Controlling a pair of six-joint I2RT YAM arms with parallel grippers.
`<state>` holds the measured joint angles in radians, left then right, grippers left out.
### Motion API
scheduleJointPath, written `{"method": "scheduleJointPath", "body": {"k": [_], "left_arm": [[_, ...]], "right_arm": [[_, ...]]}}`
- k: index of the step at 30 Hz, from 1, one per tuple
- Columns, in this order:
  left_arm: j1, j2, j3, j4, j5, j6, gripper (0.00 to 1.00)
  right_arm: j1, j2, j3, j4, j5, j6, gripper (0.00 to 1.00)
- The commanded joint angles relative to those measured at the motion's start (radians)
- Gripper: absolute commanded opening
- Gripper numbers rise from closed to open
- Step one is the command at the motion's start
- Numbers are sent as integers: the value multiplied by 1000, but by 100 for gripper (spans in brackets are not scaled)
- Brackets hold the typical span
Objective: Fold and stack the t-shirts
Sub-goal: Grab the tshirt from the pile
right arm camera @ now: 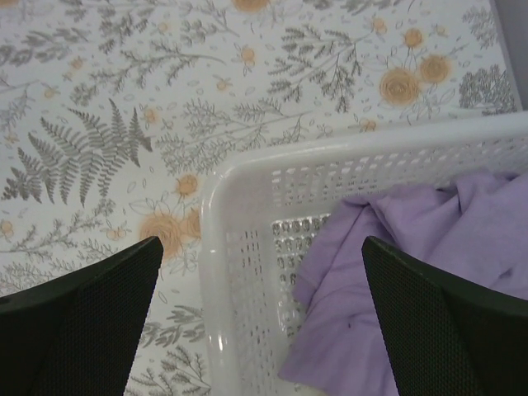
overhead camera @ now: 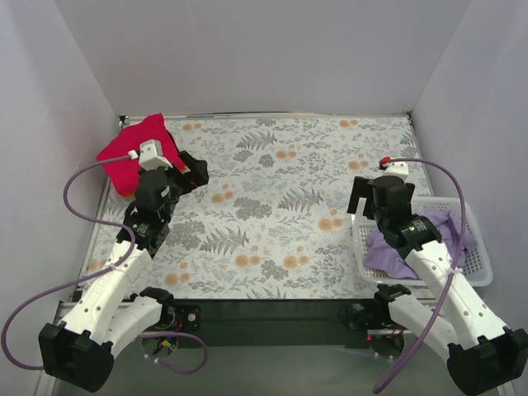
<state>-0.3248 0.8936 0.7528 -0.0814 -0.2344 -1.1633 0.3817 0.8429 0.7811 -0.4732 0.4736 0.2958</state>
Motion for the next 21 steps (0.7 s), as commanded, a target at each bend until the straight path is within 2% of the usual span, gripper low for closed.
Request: {"method": "scheduleJointPath", "body": {"k": [1,7,11,13,19,21], "left_arm": [[-5,-21,13,9,30,-9,91],[-8,-15,3,23,78,-13,91],[-8,-19,0,25,109,-13,91],[-11,-38,-6,29,109,-15,91],[-37,-81,-26,35,64,-4,93],[-45,-87,-32,42,60,2,94]], "right_arm": [[-3,-30,12,-152,-15,101,98],[-10,-91,85,-315,112,134,99],[-82,-24,127,-351,184,100,98],[-168,39,121,-346,111,59,98],[-288,123,99,-277,7,16,99],[-331,139,81,-240,-82,13,99]]}}
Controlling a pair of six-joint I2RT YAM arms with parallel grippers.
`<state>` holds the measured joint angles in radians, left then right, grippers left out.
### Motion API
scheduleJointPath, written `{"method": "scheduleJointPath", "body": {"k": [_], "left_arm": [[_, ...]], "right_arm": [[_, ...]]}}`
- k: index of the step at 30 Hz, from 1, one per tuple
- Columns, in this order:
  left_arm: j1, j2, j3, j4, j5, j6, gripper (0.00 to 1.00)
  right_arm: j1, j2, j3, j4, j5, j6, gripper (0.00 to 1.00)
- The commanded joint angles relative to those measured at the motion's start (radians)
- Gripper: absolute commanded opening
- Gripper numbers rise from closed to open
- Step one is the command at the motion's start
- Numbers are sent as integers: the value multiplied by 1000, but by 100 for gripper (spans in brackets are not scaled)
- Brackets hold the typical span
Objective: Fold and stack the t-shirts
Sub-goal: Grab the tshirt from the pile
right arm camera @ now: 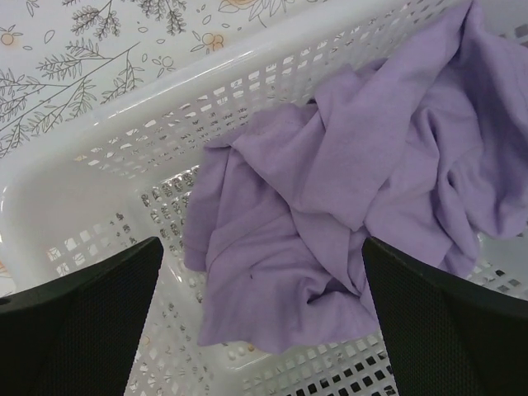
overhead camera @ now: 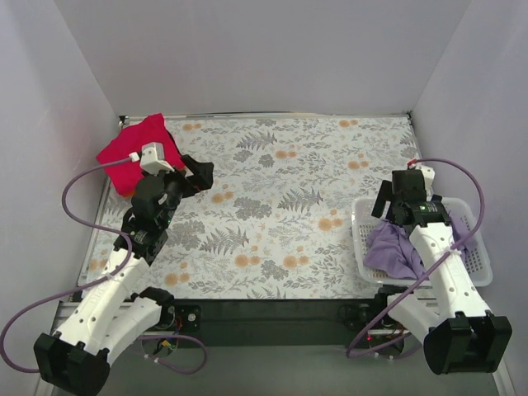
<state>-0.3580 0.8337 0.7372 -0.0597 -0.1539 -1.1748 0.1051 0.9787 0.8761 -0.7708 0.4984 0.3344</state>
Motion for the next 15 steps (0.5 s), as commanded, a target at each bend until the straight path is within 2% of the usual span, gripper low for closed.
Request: {"method": "scheduleJointPath", "body": {"k": [1,5,7,11,15], "left_arm": [[-21,-36,-19,23,-24,18,94],[-45,-54,-29,27,-62,27,96],[-52,-51,-25,27,-62,29,96],[-55,-45,-25,27,-59,33,97],[-55,-45,-25,27,-58,35,96]], "right_arm": [[-79,15,-28,80,-151,-32,98],[-258,60,-112,194,-265,-23,98],[-309,87,-132,240,-323,-17,95],[-323,97,-131,312,-264,-8,96],[-387,132,-137,361,-316,9,96]]}}
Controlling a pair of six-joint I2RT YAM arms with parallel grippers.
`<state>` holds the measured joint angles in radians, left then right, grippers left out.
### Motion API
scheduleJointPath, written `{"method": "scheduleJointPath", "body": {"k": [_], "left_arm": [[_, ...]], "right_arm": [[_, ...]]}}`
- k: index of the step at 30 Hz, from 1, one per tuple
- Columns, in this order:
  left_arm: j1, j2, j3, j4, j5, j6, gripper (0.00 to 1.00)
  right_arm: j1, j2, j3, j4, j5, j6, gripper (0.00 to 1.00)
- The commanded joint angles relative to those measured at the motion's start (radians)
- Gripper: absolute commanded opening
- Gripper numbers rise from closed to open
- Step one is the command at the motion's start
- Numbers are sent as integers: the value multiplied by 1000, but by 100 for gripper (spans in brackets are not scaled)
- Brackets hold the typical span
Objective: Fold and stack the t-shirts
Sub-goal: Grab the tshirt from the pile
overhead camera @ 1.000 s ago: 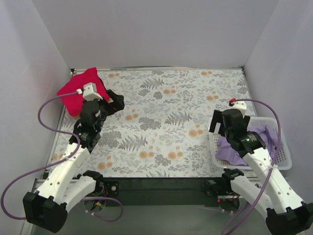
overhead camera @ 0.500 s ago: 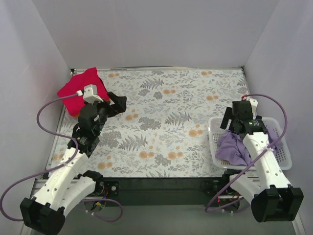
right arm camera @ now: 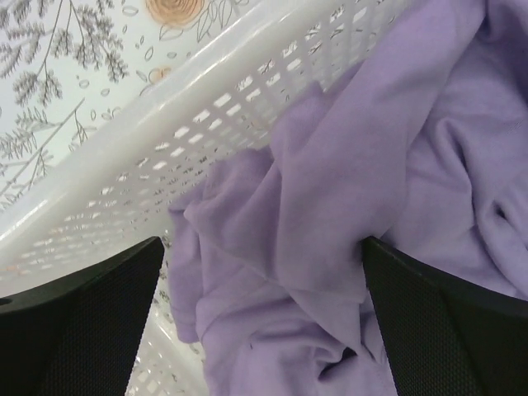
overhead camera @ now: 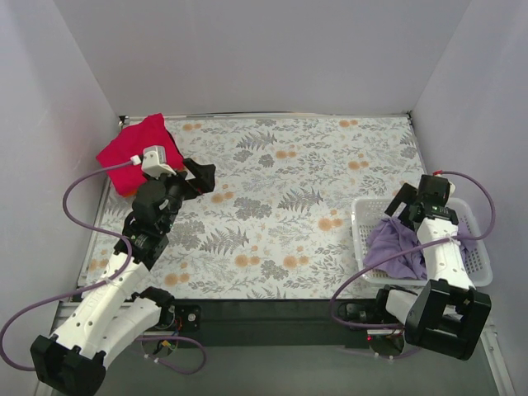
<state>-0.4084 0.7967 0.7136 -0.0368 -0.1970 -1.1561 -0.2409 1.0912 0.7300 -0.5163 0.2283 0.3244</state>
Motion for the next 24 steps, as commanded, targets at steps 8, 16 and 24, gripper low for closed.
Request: {"method": "scheduleJointPath", "body": {"k": [8,16,24], "left_arm": [[-4,-1,4,3,16,13,97],[-4,-5,3,2,13,12,97],[-4,2,3,3,19,12,97]], "right_arm": [[-98,88,-27,183,-59,28,96],[-100,56,-66,197,-89,21,20],[-98,-158,126,49,-84,-21,1]]}}
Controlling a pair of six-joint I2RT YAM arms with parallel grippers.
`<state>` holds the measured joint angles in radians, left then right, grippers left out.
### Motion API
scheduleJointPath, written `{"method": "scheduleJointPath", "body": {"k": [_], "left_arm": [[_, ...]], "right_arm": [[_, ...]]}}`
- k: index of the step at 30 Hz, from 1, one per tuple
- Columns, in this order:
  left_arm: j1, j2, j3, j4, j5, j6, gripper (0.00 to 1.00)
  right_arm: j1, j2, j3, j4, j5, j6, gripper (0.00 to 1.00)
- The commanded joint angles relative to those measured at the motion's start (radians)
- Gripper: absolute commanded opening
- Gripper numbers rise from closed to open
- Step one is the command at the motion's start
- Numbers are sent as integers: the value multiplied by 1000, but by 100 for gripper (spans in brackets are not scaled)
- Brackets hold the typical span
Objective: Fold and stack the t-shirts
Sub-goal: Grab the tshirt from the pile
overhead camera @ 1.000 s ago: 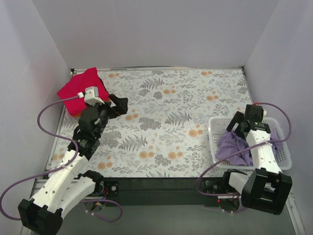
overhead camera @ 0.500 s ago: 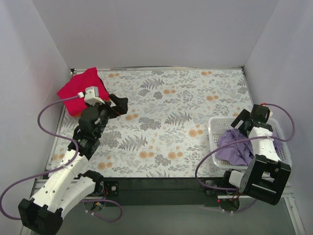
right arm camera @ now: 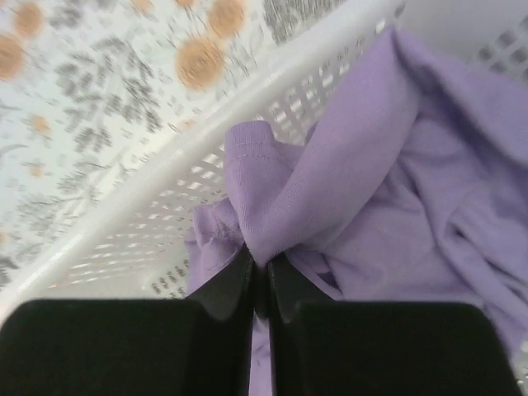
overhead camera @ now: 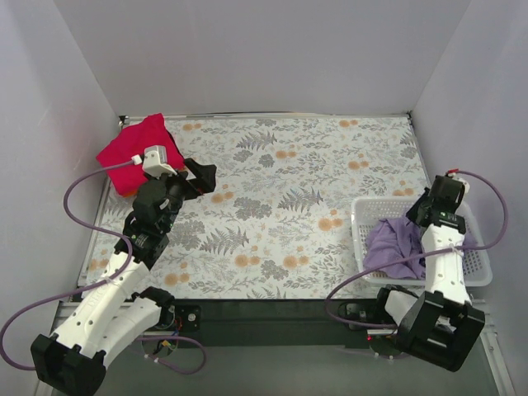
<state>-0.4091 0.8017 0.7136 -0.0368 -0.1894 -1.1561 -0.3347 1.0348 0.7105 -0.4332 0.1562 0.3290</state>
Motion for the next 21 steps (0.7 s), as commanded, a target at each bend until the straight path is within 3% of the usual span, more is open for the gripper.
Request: {"method": "scheduleJointPath", "body": {"k": [1,12,15,21], "left_arm": [[-4,2,3,3,14,12,97],[-4,16,10,2,19,15,97],[-4,21,14,-2,10,19,97],[-4,19,15,-6,-7,24,97]], "right_arm": [[5,-117,196,-53,-11,-27,1],[138,0,850,-187,-81,-4,1],[268,98,1004,-214,-70,-4,1],[684,356,1358,-228,88,-99,1]]}}
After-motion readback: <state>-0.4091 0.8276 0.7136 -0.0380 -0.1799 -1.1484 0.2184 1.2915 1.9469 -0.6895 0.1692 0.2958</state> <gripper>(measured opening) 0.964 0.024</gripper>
